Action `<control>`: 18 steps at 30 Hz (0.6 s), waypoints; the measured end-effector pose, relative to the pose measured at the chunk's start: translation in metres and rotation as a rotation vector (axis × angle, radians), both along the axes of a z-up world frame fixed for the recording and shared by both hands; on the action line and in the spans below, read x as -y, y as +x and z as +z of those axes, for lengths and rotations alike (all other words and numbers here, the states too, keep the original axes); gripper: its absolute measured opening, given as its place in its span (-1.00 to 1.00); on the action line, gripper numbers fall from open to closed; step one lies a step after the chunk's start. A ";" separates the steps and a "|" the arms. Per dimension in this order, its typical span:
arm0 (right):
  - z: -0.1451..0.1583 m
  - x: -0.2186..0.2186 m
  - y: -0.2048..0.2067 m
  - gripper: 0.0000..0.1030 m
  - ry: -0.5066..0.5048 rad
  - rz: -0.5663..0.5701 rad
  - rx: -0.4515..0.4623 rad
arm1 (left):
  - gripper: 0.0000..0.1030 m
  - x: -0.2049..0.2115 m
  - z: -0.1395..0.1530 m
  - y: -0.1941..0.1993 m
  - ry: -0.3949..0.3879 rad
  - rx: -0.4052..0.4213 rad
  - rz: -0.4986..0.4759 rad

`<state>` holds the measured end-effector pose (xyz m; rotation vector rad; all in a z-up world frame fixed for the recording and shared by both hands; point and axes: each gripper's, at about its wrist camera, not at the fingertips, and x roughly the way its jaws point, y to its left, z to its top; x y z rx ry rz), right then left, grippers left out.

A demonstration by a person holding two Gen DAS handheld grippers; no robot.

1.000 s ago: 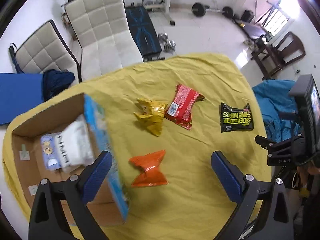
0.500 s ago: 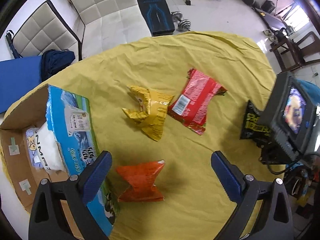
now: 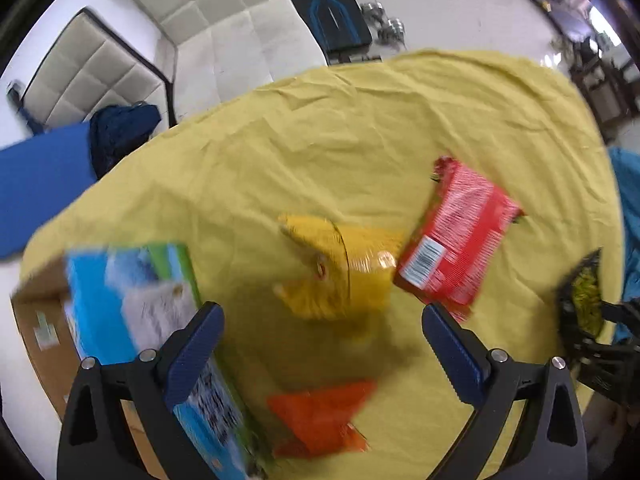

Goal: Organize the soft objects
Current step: 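Grasp the black shoe shine wipes with the right tool while the left tool grasps the yellow snack bag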

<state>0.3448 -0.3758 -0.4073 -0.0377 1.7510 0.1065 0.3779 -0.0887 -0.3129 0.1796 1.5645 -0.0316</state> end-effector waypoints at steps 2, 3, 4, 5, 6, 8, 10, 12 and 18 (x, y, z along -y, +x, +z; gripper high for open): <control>0.002 0.003 0.001 0.17 0.000 -0.017 0.006 | 0.97 0.003 -0.015 0.010 0.023 -0.043 -0.038; 0.004 0.001 0.003 0.17 0.004 -0.023 0.007 | 0.96 0.005 -0.023 0.015 0.026 -0.066 -0.059; 0.006 0.002 0.005 0.17 0.009 -0.034 0.006 | 0.84 0.006 -0.030 0.018 0.024 -0.091 -0.077; 0.008 0.002 0.006 0.17 0.015 -0.043 0.005 | 0.63 0.007 -0.035 0.019 0.024 -0.105 -0.087; 0.007 -0.002 0.004 0.17 0.017 -0.048 0.006 | 0.50 0.007 -0.039 0.020 0.019 -0.115 -0.094; 0.008 -0.005 0.000 0.17 0.020 -0.063 0.000 | 0.18 0.008 -0.046 0.018 -0.022 -0.147 -0.088; 0.006 0.003 0.001 0.17 0.024 -0.081 -0.005 | 0.14 0.005 -0.050 0.013 -0.048 -0.162 -0.050; 0.004 0.007 -0.005 0.17 0.032 -0.098 -0.005 | 0.06 0.000 -0.046 0.006 -0.086 -0.148 -0.006; 0.005 0.012 -0.029 0.17 0.081 -0.162 -0.008 | 0.05 -0.005 -0.040 -0.037 -0.183 -0.155 0.096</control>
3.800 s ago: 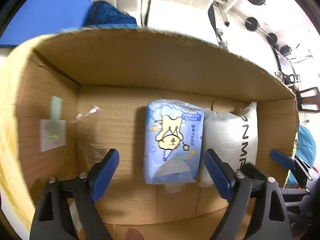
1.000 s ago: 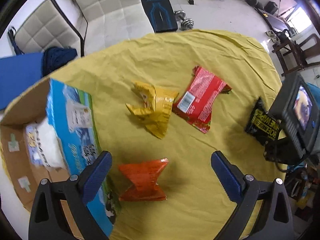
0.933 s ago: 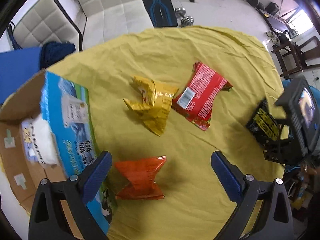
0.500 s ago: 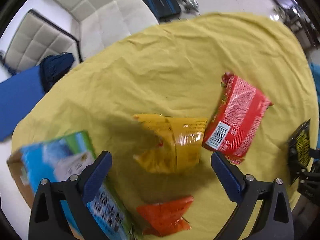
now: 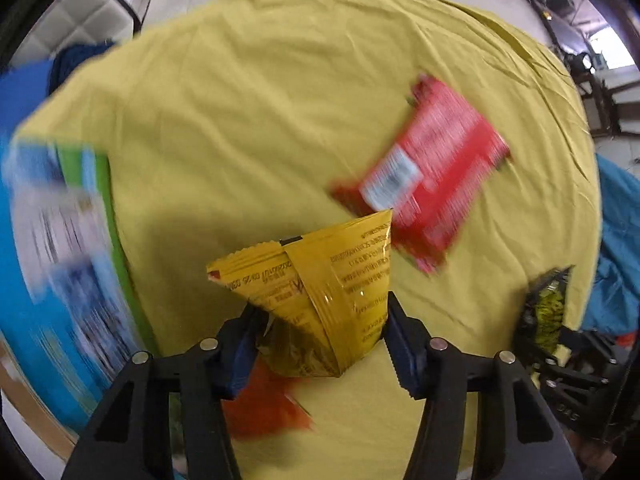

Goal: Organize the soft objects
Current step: 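Grasp the black shoe shine wipes with the right tool while the left tool grasps the yellow snack bag, then carry both bags into the box and open both tools beside the other packs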

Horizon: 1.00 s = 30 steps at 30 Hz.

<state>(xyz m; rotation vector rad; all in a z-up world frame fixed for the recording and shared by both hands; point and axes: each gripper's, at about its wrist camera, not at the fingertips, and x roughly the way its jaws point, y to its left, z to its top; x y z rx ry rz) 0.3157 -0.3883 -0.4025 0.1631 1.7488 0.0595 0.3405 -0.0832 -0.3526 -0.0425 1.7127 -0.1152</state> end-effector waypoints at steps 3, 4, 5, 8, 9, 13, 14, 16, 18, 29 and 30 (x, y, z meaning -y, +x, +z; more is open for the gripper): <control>0.003 0.004 -0.015 0.17 0.028 -0.019 0.001 | 0.05 0.007 0.002 -0.029 -0.063 -0.027 0.008; 0.004 0.003 -0.019 0.17 0.020 -0.016 0.004 | 0.05 0.012 0.002 -0.038 -0.078 -0.035 -0.001; 0.004 0.004 -0.021 0.17 0.005 -0.014 0.010 | 0.05 0.017 0.001 -0.045 -0.083 -0.041 -0.012; 0.005 0.004 -0.031 0.20 -0.033 -0.018 0.034 | 0.09 0.026 -0.008 -0.060 -0.064 -0.042 -0.027; 0.007 0.006 -0.031 0.22 -0.036 -0.030 0.039 | 0.09 0.029 -0.011 -0.062 -0.053 -0.041 -0.027; 0.020 0.009 -0.038 0.49 -0.040 -0.070 0.086 | 0.09 0.031 -0.021 -0.069 -0.042 -0.029 -0.007; 0.024 0.011 -0.039 0.50 -0.054 -0.066 0.098 | 0.09 0.033 -0.022 -0.078 -0.039 -0.027 -0.009; 0.033 0.001 -0.036 0.53 -0.090 -0.040 0.108 | 0.09 0.037 -0.026 -0.084 -0.030 -0.023 -0.017; 0.033 -0.006 -0.040 0.53 -0.117 -0.016 0.098 | 0.06 0.039 -0.032 -0.091 -0.020 -0.023 -0.022; 0.027 -0.014 -0.071 0.14 -0.175 0.028 0.104 | -0.05 0.065 -0.023 -0.121 0.005 0.026 -0.047; 0.028 -0.018 -0.074 0.13 -0.174 0.023 0.105 | -0.05 0.066 -0.022 -0.123 0.007 0.033 -0.045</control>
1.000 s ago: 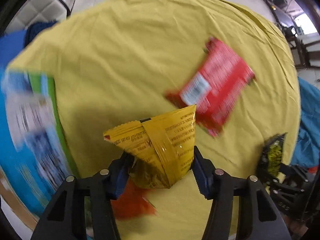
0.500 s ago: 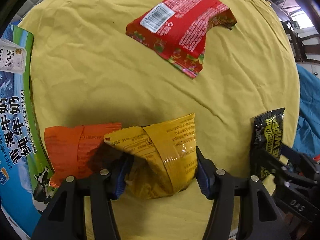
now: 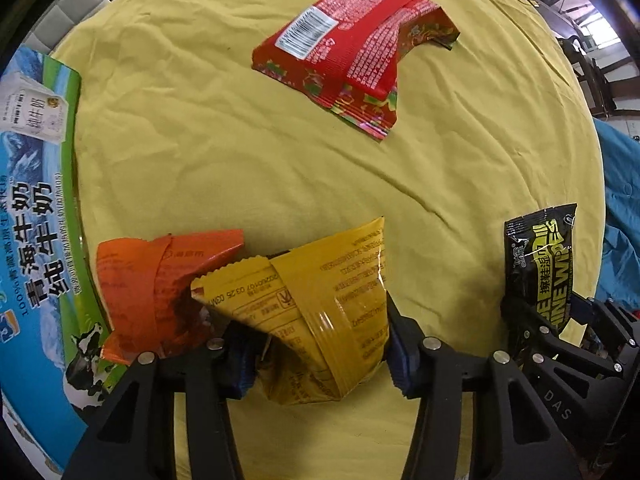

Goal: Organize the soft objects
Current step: 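Carry both bags into the box and open both tools beside the other packs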

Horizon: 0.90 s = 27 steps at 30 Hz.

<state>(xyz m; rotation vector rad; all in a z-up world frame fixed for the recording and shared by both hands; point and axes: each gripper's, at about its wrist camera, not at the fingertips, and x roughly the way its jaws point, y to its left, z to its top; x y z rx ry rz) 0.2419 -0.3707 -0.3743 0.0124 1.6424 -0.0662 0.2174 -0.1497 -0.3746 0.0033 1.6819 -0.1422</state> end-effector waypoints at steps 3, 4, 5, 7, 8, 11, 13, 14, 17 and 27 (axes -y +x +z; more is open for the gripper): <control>-0.003 -0.013 0.001 0.10 0.011 -0.015 0.006 | -0.06 0.001 0.005 -0.006 0.002 0.016 -0.001; -0.001 -0.016 0.005 0.10 0.015 -0.021 0.010 | -0.06 0.002 0.008 -0.007 0.001 0.020 -0.002; 0.004 -0.016 0.004 0.09 0.023 -0.030 0.017 | -0.06 0.004 0.011 -0.009 -0.003 0.025 -0.004; 0.017 -0.017 -0.001 0.09 0.044 -0.043 0.024 | -0.06 0.005 0.019 -0.013 -0.009 0.038 -0.006; 0.023 -0.012 -0.004 0.08 0.053 -0.049 0.031 | -0.06 0.006 0.024 -0.016 -0.015 0.048 -0.008; 0.042 -0.009 -0.012 0.08 0.082 -0.061 0.055 | -0.06 0.014 0.040 -0.021 -0.026 0.082 -0.015; 0.059 0.000 -0.016 0.07 0.101 -0.062 0.073 | -0.06 0.019 0.052 -0.026 -0.032 0.104 -0.021; 0.067 -0.001 -0.019 0.07 0.113 -0.059 0.086 | -0.06 0.019 0.057 -0.028 -0.035 0.115 -0.023; 0.084 -0.008 -0.017 0.07 0.141 -0.055 0.118 | -0.06 0.020 0.079 -0.037 -0.053 0.147 -0.021; 0.160 -0.052 -0.025 0.07 0.225 -0.005 0.208 | -0.06 -0.051 0.163 -0.034 -0.128 0.264 0.036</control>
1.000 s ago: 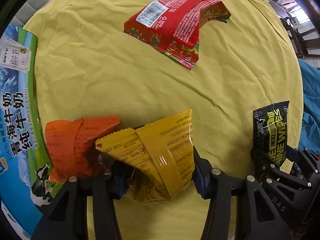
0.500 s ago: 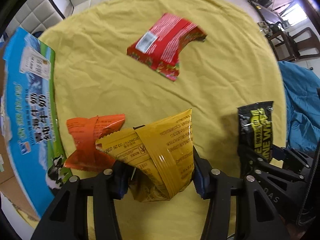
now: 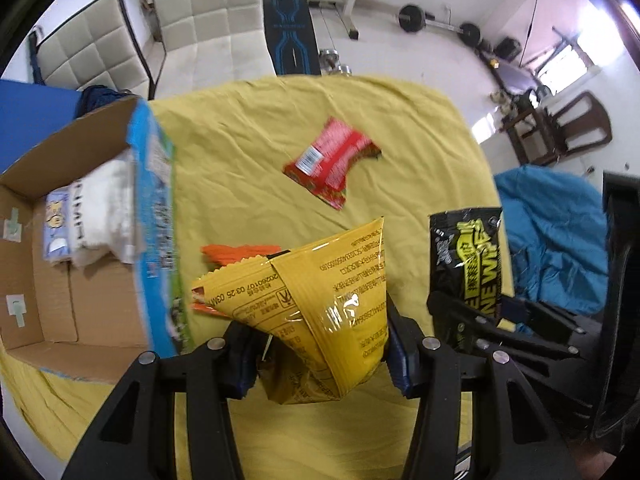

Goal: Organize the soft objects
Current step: 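Carry both bags into the box and open both tools beside the other packs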

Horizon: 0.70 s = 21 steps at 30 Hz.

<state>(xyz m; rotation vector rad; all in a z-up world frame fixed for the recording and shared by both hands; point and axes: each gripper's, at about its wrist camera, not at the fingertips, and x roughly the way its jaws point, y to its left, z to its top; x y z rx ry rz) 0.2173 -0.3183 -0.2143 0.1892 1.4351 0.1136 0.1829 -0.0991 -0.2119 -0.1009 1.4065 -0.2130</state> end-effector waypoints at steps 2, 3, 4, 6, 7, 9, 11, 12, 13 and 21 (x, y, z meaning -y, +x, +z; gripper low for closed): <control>0.002 -0.030 0.003 0.07 0.016 0.020 0.017 | -0.06 -0.022 0.015 0.002 -0.020 0.016 0.023; 0.006 -0.044 0.003 0.07 0.021 0.032 0.024 | -0.06 -0.030 0.020 0.001 -0.030 0.022 0.032; 0.007 -0.057 0.001 0.07 0.023 0.042 0.032 | -0.06 -0.040 0.025 0.002 -0.038 0.027 0.040; 0.020 -0.084 -0.002 0.07 0.031 0.061 0.053 | -0.06 -0.062 0.036 0.000 -0.045 0.044 0.053; 0.024 -0.094 -0.003 0.07 0.033 0.066 0.059 | -0.06 -0.076 0.043 0.000 -0.048 0.054 0.059; 0.025 -0.127 0.001 0.07 0.050 0.073 0.066 | -0.06 -0.100 0.053 -0.001 -0.047 0.065 0.069; 0.031 -0.151 0.001 0.07 0.058 0.080 0.074 | -0.06 -0.127 0.063 -0.001 -0.043 0.080 0.079; 0.035 -0.167 0.001 0.07 0.065 0.084 0.078 | -0.06 -0.142 0.068 -0.001 -0.035 0.088 0.083; 0.038 -0.180 0.001 0.07 0.072 0.086 0.079 | -0.06 -0.154 0.071 0.000 -0.028 0.095 0.087; 0.026 -0.291 0.009 0.07 0.097 0.113 0.053 | -0.06 -0.266 0.069 0.021 0.059 0.107 0.136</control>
